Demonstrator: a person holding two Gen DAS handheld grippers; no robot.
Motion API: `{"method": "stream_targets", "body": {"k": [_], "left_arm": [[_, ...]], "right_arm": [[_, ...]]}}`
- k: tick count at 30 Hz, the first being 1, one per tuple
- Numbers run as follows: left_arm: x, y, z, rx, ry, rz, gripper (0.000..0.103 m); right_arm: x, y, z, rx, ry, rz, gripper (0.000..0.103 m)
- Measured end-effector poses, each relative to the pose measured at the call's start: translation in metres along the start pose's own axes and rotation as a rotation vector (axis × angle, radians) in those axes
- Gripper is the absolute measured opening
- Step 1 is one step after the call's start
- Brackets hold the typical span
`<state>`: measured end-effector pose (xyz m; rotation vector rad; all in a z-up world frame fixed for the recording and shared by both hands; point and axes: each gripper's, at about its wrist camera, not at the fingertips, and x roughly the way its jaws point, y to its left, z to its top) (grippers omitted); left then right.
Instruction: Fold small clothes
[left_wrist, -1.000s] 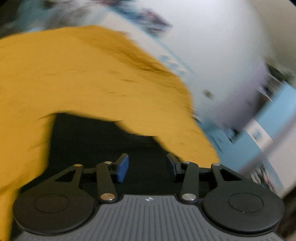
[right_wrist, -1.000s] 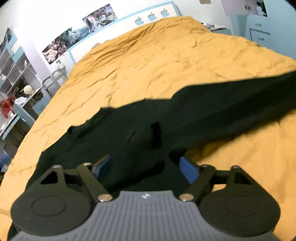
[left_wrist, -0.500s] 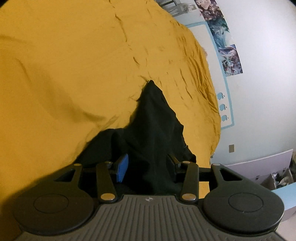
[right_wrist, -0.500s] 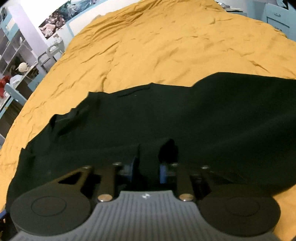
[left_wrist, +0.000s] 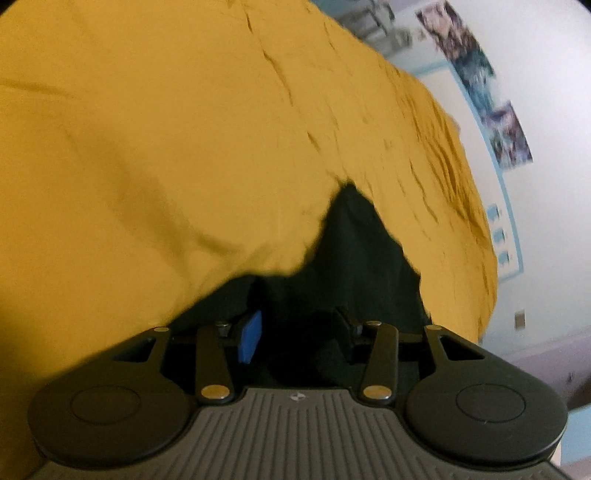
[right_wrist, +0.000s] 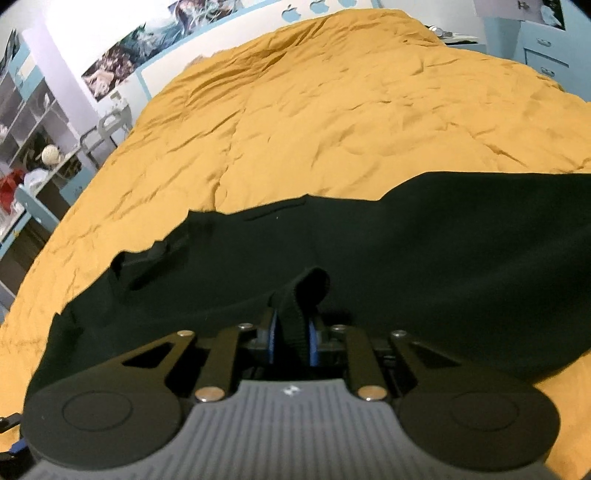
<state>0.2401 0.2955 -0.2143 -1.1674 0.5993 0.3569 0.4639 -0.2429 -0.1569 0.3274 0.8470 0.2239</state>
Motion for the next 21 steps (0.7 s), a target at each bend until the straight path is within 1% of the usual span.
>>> {"method": "stream_targets", "body": {"k": [1,3,4,5,6,7,8,10,12,13,14,15,17,19,20,21], "left_arm": [[0.004,0.001,0.002,-0.021,-0.023,-0.007,0.053],[0.009,0.003,0.004,-0.065,-0.033,-0.049,0.054],[0.007,0.003,0.003,-0.076,-0.046,-0.069,0.05],[0.002,0.003,0.001,-0.078,-0.074,-0.094,0.042],[-0.005,0.005,-0.001,-0.08,-0.108,-0.119,0.016],[-0.014,0.007,-0.003,-0.075,-0.142,-0.146,0.012],[-0.02,0.009,-0.006,-0.063,-0.168,-0.158,0.012],[-0.024,0.011,-0.009,-0.035,-0.186,-0.144,0.01],[-0.02,0.019,-0.013,-0.059,-0.179,-0.098,0.01],[-0.017,0.021,-0.014,-0.067,-0.173,-0.074,0.01],[-0.015,0.023,-0.015,-0.069,-0.174,-0.057,0.01],[-0.016,0.022,-0.016,-0.056,-0.179,-0.052,0.01],[-0.018,0.016,-0.017,-0.027,-0.176,-0.03,0.011],[-0.022,0.014,-0.015,-0.04,-0.159,-0.035,0.012],[-0.027,0.012,-0.014,-0.045,-0.153,-0.031,0.012],[-0.034,0.009,-0.014,-0.035,-0.158,-0.016,0.012]], "right_arm": [[-0.002,-0.001,0.0,0.009,-0.003,0.002,0.011],[-0.006,-0.002,0.001,0.023,-0.009,0.005,0.01],[-0.009,-0.004,0.002,0.035,-0.015,0.008,0.01],[-0.013,-0.005,0.003,0.049,-0.022,0.012,0.01],[-0.019,-0.006,0.004,0.07,-0.033,0.021,0.009],[-0.025,-0.006,0.005,0.083,-0.043,0.033,0.009],[-0.031,-0.006,0.005,0.092,-0.052,0.043,0.009],[-0.035,-0.004,0.005,0.077,-0.05,0.014,0.009],[-0.023,-0.007,0.001,0.053,-0.008,-0.041,0.008],[-0.014,-0.011,-0.003,0.053,0.028,-0.07,0.008],[-0.003,-0.016,-0.008,0.063,0.068,-0.099,0.008],[0.006,-0.023,-0.014,0.082,0.09,-0.111,0.009],[0.007,-0.025,-0.02,0.074,0.073,-0.106,0.009],[-0.003,-0.02,-0.021,0.055,0.045,-0.123,0.015],[-0.009,-0.017,-0.02,0.038,0.032,-0.141,0.024],[-0.018,-0.012,-0.02,0.014,0.012,-0.158,0.031]]}}
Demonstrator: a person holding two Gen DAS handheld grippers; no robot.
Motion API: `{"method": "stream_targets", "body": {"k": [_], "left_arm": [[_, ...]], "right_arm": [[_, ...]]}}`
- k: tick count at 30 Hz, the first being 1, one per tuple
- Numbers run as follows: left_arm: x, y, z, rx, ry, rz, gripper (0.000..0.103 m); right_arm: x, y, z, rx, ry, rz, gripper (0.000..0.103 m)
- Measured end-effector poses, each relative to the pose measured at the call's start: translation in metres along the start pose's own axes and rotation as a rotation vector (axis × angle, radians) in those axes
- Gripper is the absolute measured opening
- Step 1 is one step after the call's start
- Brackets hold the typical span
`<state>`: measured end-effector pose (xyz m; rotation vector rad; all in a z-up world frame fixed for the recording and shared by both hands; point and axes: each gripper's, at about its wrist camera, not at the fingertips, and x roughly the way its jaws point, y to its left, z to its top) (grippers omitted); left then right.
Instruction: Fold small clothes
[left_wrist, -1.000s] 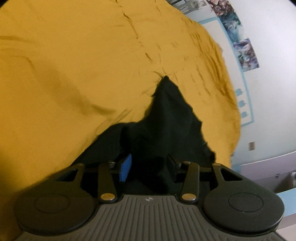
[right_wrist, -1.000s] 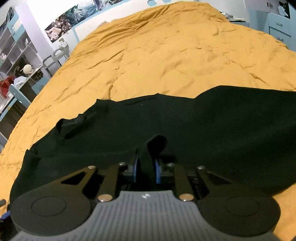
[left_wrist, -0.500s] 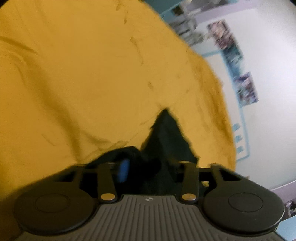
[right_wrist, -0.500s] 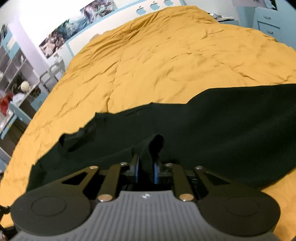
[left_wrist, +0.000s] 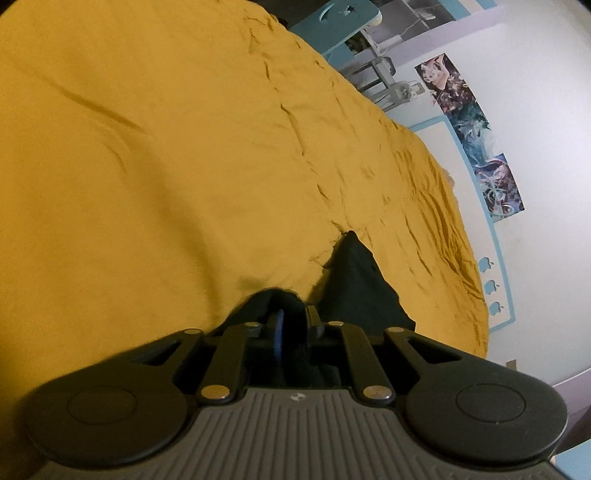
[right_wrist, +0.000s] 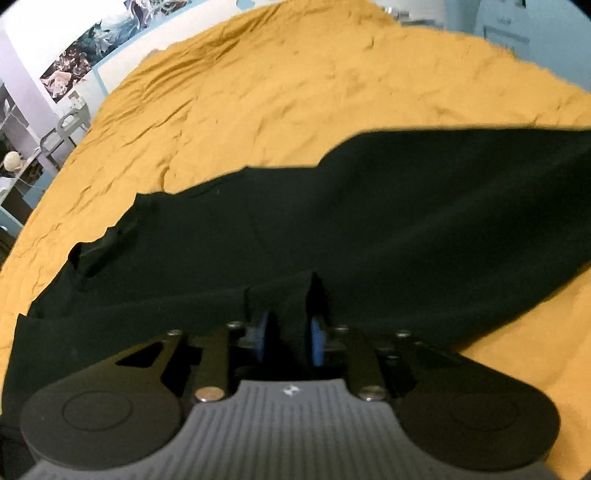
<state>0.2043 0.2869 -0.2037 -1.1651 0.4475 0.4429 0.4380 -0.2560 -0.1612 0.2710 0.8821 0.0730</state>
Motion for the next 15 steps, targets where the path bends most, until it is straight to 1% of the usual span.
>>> {"method": "stream_targets", "body": {"k": [1,3,4,5,6,7,8,10,13,15], "left_arm": [[-0.008,-0.002,0.0,0.015,-0.007,0.004,0.012],[-0.025,-0.007,0.001,0.047,-0.01,-0.027,0.012],[-0.03,-0.011,0.001,0.071,-0.009,-0.049,0.014],[-0.033,-0.017,0.0,0.1,0.0,-0.072,0.016],[-0.034,-0.022,-0.001,0.12,0.012,-0.09,0.019],[-0.032,-0.028,-0.002,0.139,0.026,-0.123,0.02],[-0.029,-0.034,-0.003,0.156,0.038,-0.153,0.021],[-0.017,-0.046,-0.006,0.189,0.086,-0.183,0.03],[0.005,-0.058,-0.014,0.247,0.148,-0.187,0.03],[0.018,-0.066,-0.02,0.299,0.174,-0.174,0.03]], "right_arm": [[-0.01,0.002,0.0,-0.024,-0.03,-0.012,0.034],[-0.033,0.009,-0.003,-0.071,-0.108,-0.025,0.045],[-0.042,0.011,-0.004,-0.088,-0.133,-0.008,0.046],[-0.049,0.014,-0.006,-0.104,-0.139,0.023,0.048],[-0.053,0.019,-0.009,-0.117,-0.128,0.049,0.048],[-0.056,0.023,-0.013,-0.125,-0.114,0.064,0.048],[-0.058,0.026,-0.018,-0.13,-0.099,0.064,0.048],[-0.06,0.026,-0.031,-0.092,-0.053,0.045,0.048],[-0.06,0.009,-0.054,0.025,0.034,0.081,0.047],[-0.058,-0.004,-0.067,0.084,0.064,0.092,0.046]]}}
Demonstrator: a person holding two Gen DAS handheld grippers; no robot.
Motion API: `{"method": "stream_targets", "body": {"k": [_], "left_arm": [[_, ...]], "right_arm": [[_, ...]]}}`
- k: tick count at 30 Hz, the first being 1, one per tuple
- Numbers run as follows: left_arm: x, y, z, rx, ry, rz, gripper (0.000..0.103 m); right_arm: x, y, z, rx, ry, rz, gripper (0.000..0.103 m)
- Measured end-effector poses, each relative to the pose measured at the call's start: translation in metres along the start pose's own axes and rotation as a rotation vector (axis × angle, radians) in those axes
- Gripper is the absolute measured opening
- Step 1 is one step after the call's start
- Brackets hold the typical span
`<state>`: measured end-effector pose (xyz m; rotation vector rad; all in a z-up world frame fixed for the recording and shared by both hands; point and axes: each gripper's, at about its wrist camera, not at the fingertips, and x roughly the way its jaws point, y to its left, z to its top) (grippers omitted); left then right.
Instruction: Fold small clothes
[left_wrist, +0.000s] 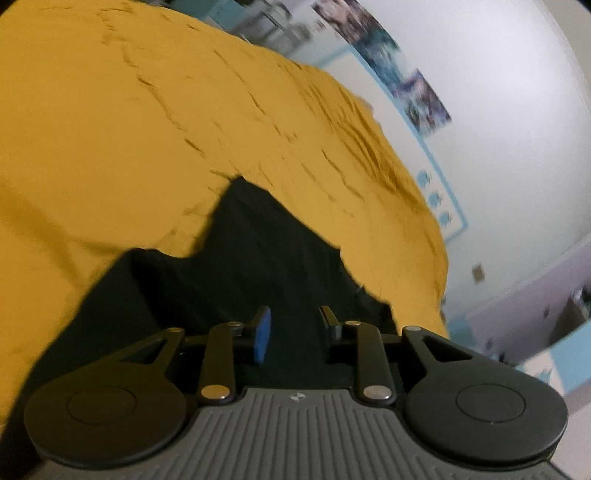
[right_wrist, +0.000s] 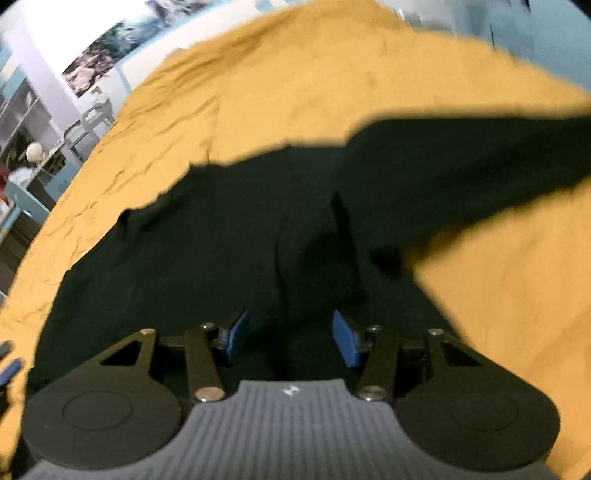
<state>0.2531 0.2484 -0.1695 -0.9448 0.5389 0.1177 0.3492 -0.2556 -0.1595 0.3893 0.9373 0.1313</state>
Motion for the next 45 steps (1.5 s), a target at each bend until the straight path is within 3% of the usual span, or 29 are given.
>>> {"method": "stream_targets", "body": {"k": [7,8,10,11,19,23,26,29,35,43,45], "left_arm": [[0.024,-0.001,0.002,0.087,0.05,0.076,0.032],[0.025,0.002,0.001,0.084,0.053,0.087,0.032],[0.028,0.007,-0.001,0.072,0.07,0.112,0.032],[0.027,0.009,-0.002,0.066,0.075,0.113,0.032],[0.014,-0.008,-0.009,0.104,0.099,0.061,0.032],[0.006,-0.043,-0.021,0.193,0.116,-0.009,0.034],[0.005,-0.075,-0.037,0.284,0.151,-0.086,0.037],[0.013,-0.105,-0.06,0.364,0.21,-0.182,0.044],[0.057,-0.152,-0.111,0.389,0.34,-0.266,0.046],[0.106,-0.169,-0.154,0.387,0.461,-0.255,0.046],[0.109,-0.163,-0.155,0.364,0.469,-0.253,0.046]], "right_arm": [[0.024,-0.028,0.01,0.218,-0.037,0.073,0.049],[0.027,-0.029,0.013,0.245,-0.039,0.074,0.047],[0.027,-0.031,0.014,0.264,-0.053,0.054,0.01],[0.024,-0.032,0.014,0.271,-0.056,0.056,0.004],[0.017,-0.049,0.004,0.301,-0.061,0.034,0.002],[0.002,-0.05,0.01,0.292,-0.05,0.065,0.019],[-0.04,-0.076,0.016,0.308,-0.133,0.09,0.025],[-0.083,-0.124,0.031,0.346,-0.277,-0.007,0.054],[-0.129,-0.24,0.075,0.546,-0.49,-0.26,0.056],[-0.087,-0.326,0.134,0.784,-0.5,-0.458,0.055],[-0.075,-0.341,0.138,0.864,-0.527,-0.456,0.056]]}}
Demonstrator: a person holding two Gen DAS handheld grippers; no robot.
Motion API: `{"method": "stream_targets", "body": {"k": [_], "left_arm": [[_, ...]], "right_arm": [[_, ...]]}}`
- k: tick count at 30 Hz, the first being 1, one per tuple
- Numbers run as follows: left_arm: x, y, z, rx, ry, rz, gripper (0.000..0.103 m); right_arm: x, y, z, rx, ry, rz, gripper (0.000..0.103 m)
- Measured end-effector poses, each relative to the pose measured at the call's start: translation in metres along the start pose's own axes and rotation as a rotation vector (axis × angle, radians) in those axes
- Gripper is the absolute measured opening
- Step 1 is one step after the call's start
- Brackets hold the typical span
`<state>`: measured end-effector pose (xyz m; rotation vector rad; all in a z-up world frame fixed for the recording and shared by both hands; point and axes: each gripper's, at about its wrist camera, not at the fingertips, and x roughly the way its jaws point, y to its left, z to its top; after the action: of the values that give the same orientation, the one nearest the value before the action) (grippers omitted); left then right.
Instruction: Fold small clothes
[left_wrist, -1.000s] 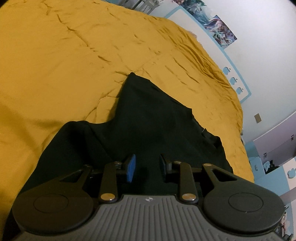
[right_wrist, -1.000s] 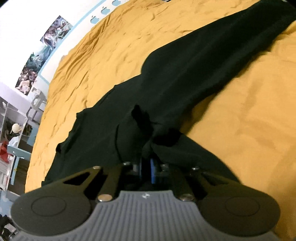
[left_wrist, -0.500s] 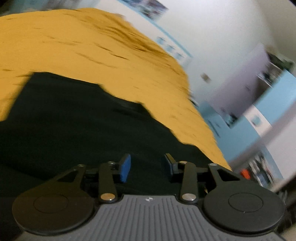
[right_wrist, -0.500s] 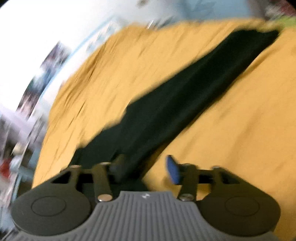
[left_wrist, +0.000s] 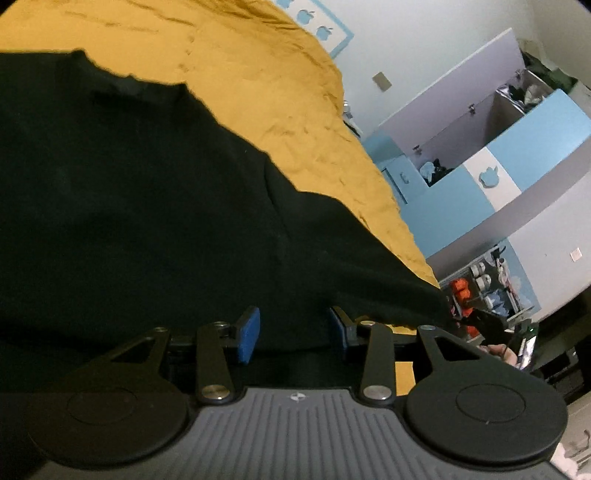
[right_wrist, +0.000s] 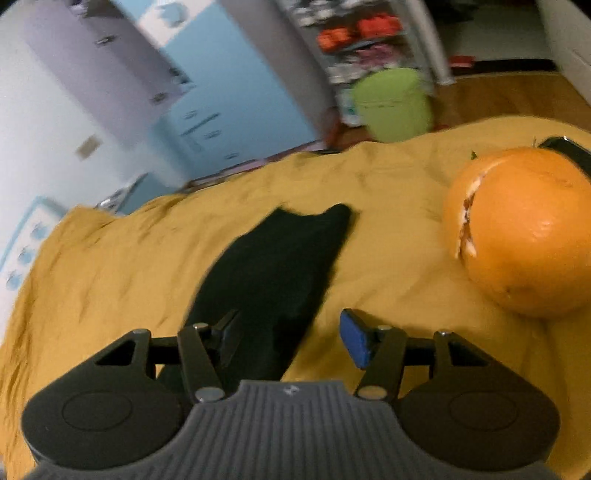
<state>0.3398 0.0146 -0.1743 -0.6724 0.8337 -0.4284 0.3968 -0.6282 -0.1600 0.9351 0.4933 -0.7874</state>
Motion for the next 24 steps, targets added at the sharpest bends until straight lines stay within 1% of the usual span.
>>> {"method": "stream_targets", "body": {"k": [2,4,6,7,8,9,11,14,18,22,24], "left_arm": [[0.004,0.005,-0.002,-0.016,0.013,-0.005,0.046],[0.01,0.009,-0.003,-0.017,0.032,0.022,0.046],[0.014,0.012,-0.006,-0.024,0.041,0.026,0.046],[0.015,0.013,-0.007,-0.025,0.044,0.029,0.046],[0.016,0.013,-0.007,-0.025,0.044,0.033,0.046],[0.016,0.013,-0.007,-0.029,0.042,0.031,0.046],[0.014,0.013,-0.006,-0.043,0.039,0.026,0.046],[0.005,0.01,-0.004,-0.042,0.015,0.011,0.046],[-0.018,0.006,0.002,-0.03,-0.024,-0.006,0.046],[-0.058,0.01,0.008,-0.03,-0.084,0.008,0.046],[-0.082,0.018,0.01,-0.039,-0.119,0.023,0.046]], "right_arm": [[0.014,-0.003,0.004,0.05,-0.03,0.011,0.056],[0.022,-0.003,0.009,0.073,-0.066,0.016,0.056],[0.028,-0.003,0.013,0.091,-0.083,0.022,0.055],[0.031,-0.001,0.013,0.086,-0.084,0.026,0.051],[0.034,0.002,0.015,0.069,-0.081,0.016,0.031],[0.036,0.002,0.016,0.056,-0.08,0.012,0.017],[0.036,0.0,0.021,0.055,-0.098,0.027,0.011],[0.013,0.006,0.022,0.028,-0.126,0.068,0.01],[-0.023,0.031,0.027,-0.018,-0.123,0.152,0.01],[-0.073,0.069,0.02,-0.064,-0.098,0.289,0.008],[-0.105,0.097,0.005,-0.113,-0.084,0.381,0.006]]}}
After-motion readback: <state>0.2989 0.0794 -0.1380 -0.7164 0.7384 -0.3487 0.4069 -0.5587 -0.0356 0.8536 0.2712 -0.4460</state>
